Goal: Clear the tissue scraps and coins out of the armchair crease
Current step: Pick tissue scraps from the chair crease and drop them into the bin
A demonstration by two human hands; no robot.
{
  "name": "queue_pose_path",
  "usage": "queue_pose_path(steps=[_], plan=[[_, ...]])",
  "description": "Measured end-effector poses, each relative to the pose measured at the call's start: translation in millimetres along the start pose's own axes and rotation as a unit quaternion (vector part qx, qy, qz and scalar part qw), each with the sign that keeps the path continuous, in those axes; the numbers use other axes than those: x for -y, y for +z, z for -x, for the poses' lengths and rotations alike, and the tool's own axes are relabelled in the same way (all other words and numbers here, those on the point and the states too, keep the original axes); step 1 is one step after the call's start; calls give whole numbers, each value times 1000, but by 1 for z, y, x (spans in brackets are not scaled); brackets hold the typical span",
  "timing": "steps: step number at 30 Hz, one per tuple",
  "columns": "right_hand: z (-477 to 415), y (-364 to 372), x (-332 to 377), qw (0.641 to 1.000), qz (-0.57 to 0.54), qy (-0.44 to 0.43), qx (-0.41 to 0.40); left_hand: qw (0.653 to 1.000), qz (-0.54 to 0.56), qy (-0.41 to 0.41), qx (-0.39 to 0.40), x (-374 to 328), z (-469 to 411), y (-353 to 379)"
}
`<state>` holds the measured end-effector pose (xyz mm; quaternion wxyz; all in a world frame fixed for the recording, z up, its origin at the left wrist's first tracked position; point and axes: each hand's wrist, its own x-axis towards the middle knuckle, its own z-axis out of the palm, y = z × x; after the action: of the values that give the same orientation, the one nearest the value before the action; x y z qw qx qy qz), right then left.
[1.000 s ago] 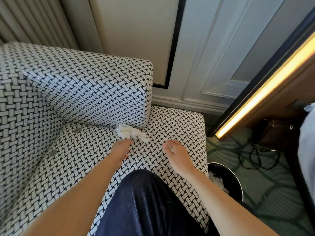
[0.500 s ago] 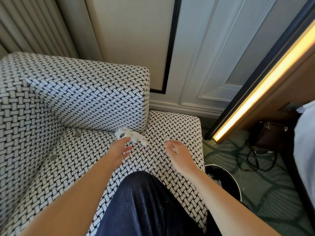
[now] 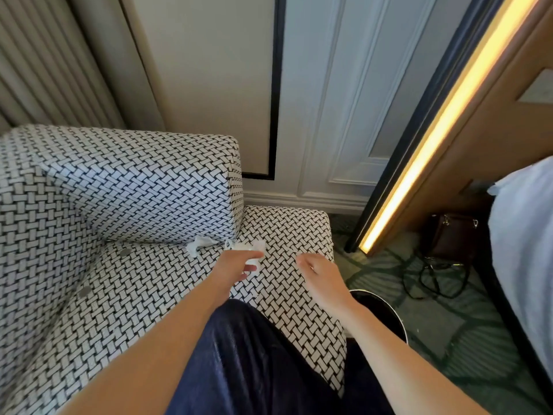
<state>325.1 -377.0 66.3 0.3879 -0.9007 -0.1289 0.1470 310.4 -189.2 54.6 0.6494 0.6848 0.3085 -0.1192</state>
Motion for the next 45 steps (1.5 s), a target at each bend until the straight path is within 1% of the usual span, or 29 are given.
queue_pose_path(steps=[3,6,9,11,15,21,25,27,31,36,41,45], plan=[[13,-14,-12,999,-29,27,-24,996,-58,21,61,-2,14,28],[28,-26,-26,997,-55,35,-36,986,-122,38,108,-2,25,54],[43,-41,-44,996,-53,45,-57,963,-208,65,157,-3,36,83],[54,-55,-56,995,-52,56,-72,950,-241,82,181,-4,44,103],[75,-84,-81,989,-57,70,-118,935,-270,106,203,-11,56,141],[101,-121,-118,979,-62,111,-162,926,-268,137,230,-24,64,190],[116,-133,-134,978,-43,125,-163,922,-264,140,247,-24,66,214],[121,-136,-141,978,-41,133,-158,919,-266,126,261,-21,67,222],[125,-135,-150,977,-55,150,-143,922,-274,98,254,-11,65,228],[118,-128,-157,979,-55,144,-132,928,-276,72,238,-3,58,216],[106,-125,-158,985,-30,133,-105,937,-260,73,222,-7,55,201],[91,-120,-161,990,26,126,-55,938,-263,83,208,-9,50,183]])
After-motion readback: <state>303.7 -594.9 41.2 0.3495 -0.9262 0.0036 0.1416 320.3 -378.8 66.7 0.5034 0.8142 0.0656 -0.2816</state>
